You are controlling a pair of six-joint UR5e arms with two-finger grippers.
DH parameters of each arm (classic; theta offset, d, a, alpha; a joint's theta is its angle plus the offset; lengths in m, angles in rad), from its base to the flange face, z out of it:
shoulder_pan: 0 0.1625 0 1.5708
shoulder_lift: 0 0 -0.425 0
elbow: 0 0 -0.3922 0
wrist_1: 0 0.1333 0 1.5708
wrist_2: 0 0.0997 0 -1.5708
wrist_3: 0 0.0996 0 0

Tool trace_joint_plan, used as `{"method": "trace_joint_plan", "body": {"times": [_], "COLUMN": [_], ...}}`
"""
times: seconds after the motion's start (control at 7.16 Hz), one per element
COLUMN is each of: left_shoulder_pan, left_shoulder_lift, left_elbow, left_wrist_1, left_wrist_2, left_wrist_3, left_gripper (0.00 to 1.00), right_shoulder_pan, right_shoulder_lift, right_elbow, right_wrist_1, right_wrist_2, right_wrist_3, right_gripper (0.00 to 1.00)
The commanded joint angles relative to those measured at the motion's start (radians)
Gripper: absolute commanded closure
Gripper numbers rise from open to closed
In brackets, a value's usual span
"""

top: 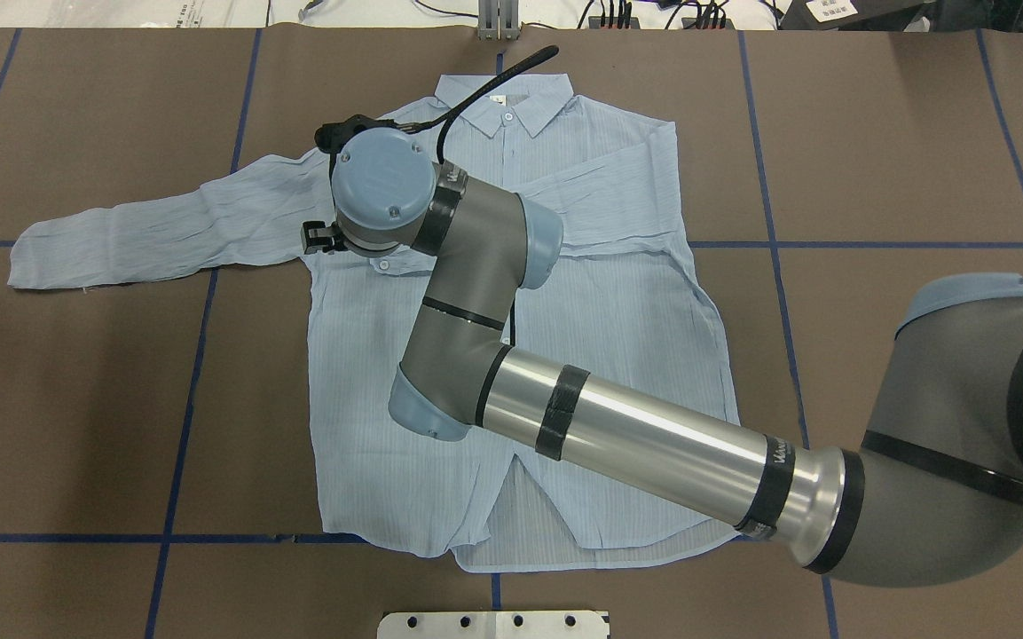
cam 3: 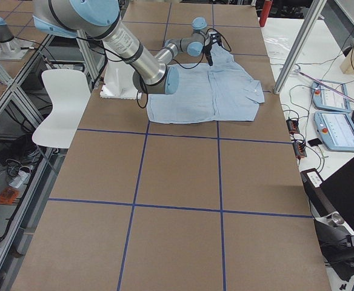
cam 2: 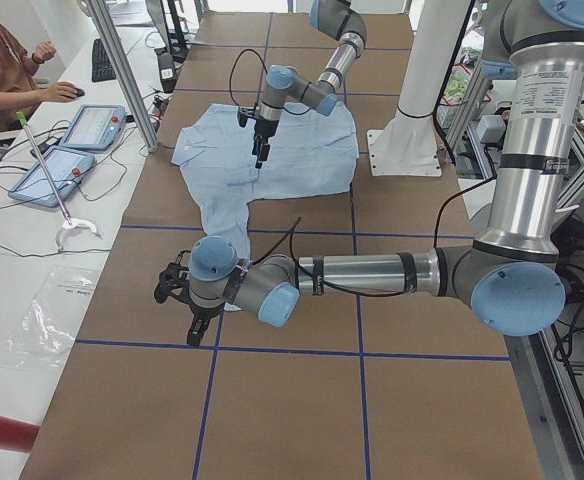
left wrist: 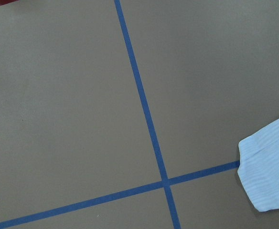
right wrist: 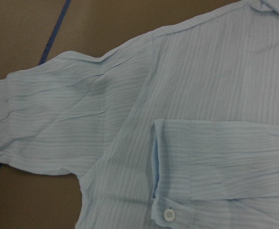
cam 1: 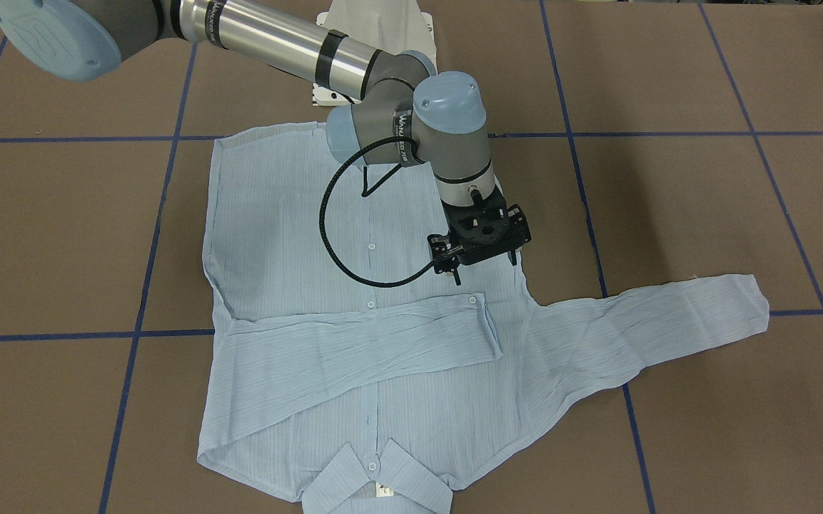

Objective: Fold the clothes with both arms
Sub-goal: 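Carry the held sleeve with the right gripper across the chest toward the collar, then lay the sleeve down with the right gripper while the left gripper reaches the other cuff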

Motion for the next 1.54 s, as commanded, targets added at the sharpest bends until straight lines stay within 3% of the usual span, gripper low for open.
{"method": "trace_joint_plan", "body": {"times": [0.0,0.28,0.56,0.84,1.4], "left_shoulder_pan": [0.128,0.237,0.286,0.322,0.340], "left_shoulder_lift": [0.002,-0.006,-0.030,-0.067,-0.075], "left_elbow": [0.099,0.107,0.126,0.169,0.195], "left_wrist_1": [-0.273,-0.329,-0.328,-0.328,-0.323], "left_wrist_2": [0.059,0.139,0.144,0.145,0.176], "left_wrist_3": [-0.229,-0.302,-0.302,-0.302,-0.301], "left_gripper": [0.00,0.01,0.01,0.10,0.32], "right_shoulder_pan": [0.082,0.180,0.225,0.270,0.274], "right_shoulder_lift": [-0.045,-0.155,-0.265,-0.295,-0.338], "right_elbow": [0.126,0.270,0.387,0.406,0.454], "right_wrist_1": [-0.195,-0.277,-0.306,-0.306,-0.306], "right_wrist_2": [0.097,0.212,0.232,0.292,0.291], "right_wrist_3": [-0.014,-0.057,-0.140,-0.163,-0.172], "right_gripper": [0.00,0.00,0.00,0.00,0.00]}}
